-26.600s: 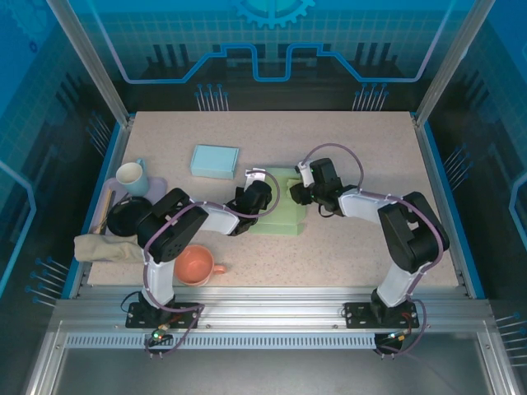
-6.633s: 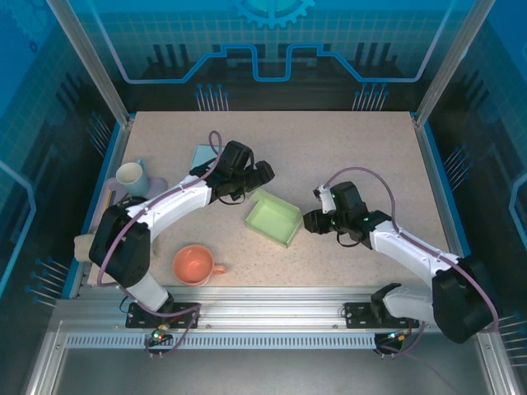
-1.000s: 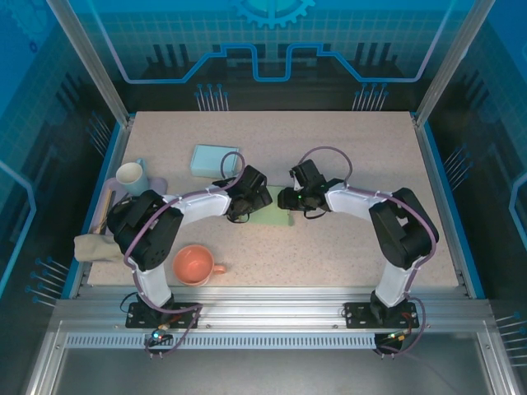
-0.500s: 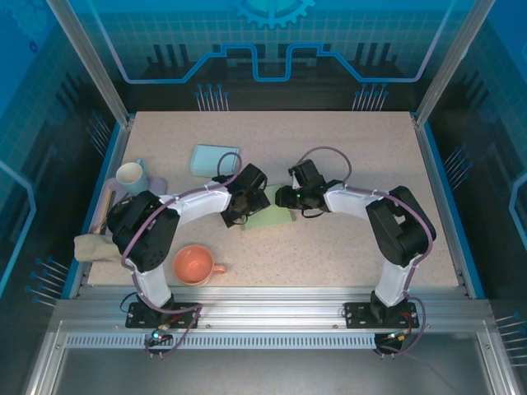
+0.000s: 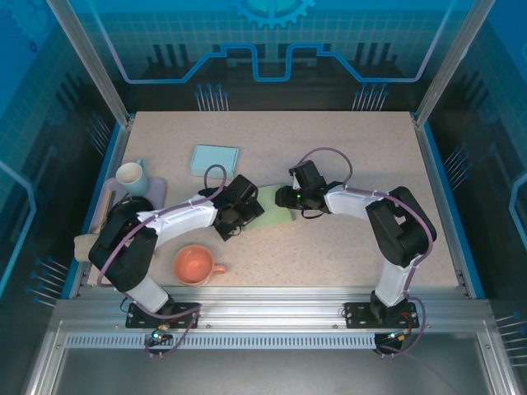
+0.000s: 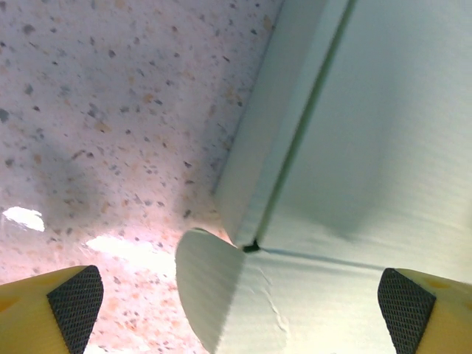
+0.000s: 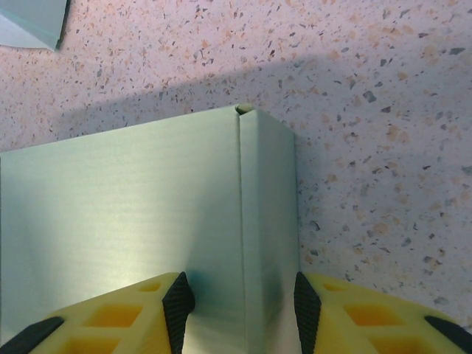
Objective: Fold the paper box
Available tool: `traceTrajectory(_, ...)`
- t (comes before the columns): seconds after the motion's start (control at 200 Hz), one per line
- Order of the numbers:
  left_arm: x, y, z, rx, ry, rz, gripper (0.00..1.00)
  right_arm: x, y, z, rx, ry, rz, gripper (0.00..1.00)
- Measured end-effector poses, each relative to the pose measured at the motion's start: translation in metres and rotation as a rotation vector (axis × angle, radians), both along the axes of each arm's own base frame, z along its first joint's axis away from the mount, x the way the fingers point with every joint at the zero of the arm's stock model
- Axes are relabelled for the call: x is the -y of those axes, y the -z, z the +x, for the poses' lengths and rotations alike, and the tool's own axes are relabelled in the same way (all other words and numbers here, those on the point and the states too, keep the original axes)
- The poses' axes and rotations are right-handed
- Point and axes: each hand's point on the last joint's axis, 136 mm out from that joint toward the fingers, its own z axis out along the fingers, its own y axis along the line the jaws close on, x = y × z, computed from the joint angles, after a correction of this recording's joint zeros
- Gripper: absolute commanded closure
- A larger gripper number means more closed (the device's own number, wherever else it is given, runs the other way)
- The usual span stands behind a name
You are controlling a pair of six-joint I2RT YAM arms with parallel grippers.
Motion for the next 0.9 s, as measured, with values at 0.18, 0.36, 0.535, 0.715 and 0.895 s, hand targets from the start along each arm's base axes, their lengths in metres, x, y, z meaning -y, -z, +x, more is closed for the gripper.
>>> traceTrajectory(0.18,0.003,-0.005,0.002,0.013,-0.019,-0.019,0.03,0.000,0.000,0.000,0.000,0.000,0.000,0.56)
traceTrajectory(0.36,0.006,-0.004,0.005,0.010,-0.033,-0.031,0.07,0.000,0.000,0.000,0.000,0.000,0.000,0.56)
traceTrajectory(0.535,0.014,0.001,0.008,0.004,-0.028,-0.039,0.11,0.000,0.000,0.000,0.000,0.000,0.000,0.56)
traceTrajectory(0.715,0.015,0.004,0.010,0.004,-0.028,-0.033,0.16,0.000,0.000,0.000,0.000,0.000,0.000,0.56)
traceTrajectory(0.895,0.017,0.010,0.014,-0.005,-0.030,-0.017,0.20,0.000,0.000,0.000,0.001,0.000,0.000,0.56)
